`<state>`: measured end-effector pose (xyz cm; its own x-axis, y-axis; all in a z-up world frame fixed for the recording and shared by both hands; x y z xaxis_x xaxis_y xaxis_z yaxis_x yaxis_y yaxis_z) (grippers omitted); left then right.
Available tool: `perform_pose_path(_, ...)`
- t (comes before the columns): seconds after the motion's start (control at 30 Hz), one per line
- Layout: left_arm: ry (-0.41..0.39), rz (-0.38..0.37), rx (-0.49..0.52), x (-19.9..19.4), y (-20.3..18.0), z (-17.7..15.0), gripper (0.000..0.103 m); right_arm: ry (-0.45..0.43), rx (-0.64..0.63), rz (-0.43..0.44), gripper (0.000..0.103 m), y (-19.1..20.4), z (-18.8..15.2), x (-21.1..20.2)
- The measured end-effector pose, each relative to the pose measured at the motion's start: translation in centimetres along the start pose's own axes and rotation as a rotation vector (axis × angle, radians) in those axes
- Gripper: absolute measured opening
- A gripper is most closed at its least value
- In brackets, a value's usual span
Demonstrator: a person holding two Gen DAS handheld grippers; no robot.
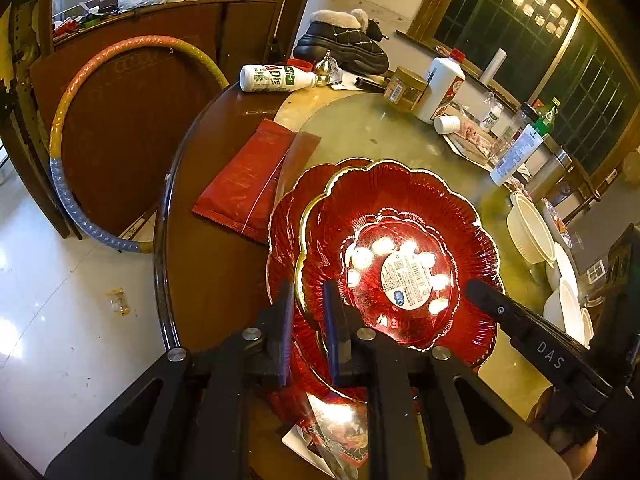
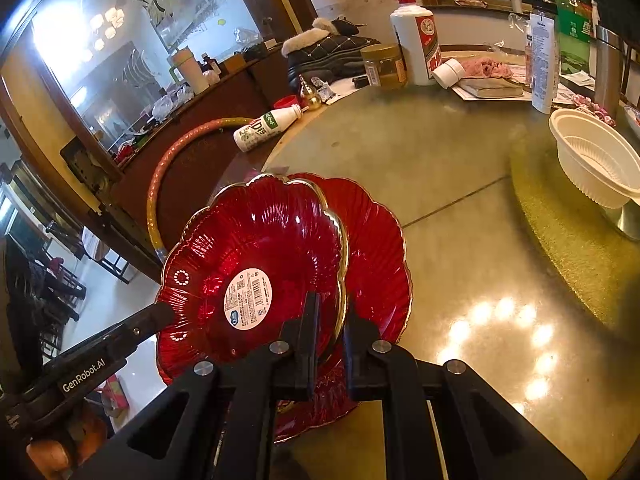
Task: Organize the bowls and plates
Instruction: 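Lift the smaller red plate with both grippers and lower it onto the large plate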
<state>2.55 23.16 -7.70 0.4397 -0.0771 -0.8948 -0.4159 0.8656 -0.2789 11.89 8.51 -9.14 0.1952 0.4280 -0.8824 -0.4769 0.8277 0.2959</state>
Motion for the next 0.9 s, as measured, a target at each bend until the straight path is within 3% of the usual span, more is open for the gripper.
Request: perform_pose_path(0.9,-0.012,0.063,0.049,0.22,-0.41,-0.32,0.011,0.061,-0.021,-0.057,0.013,-0.04,-0.14,0.97)
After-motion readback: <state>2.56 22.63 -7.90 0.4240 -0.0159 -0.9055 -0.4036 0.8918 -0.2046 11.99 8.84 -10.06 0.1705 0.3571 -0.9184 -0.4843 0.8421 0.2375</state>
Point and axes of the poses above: each gripper's, at about its wrist camera, not at the fingertips, and x roughly the way its jaws point, y to its left, z to its top, the point moved 6 cm from there along x, roughly the way its jaws point, and after that the axes turned 14 degrees about y, right-handed, at the moved point
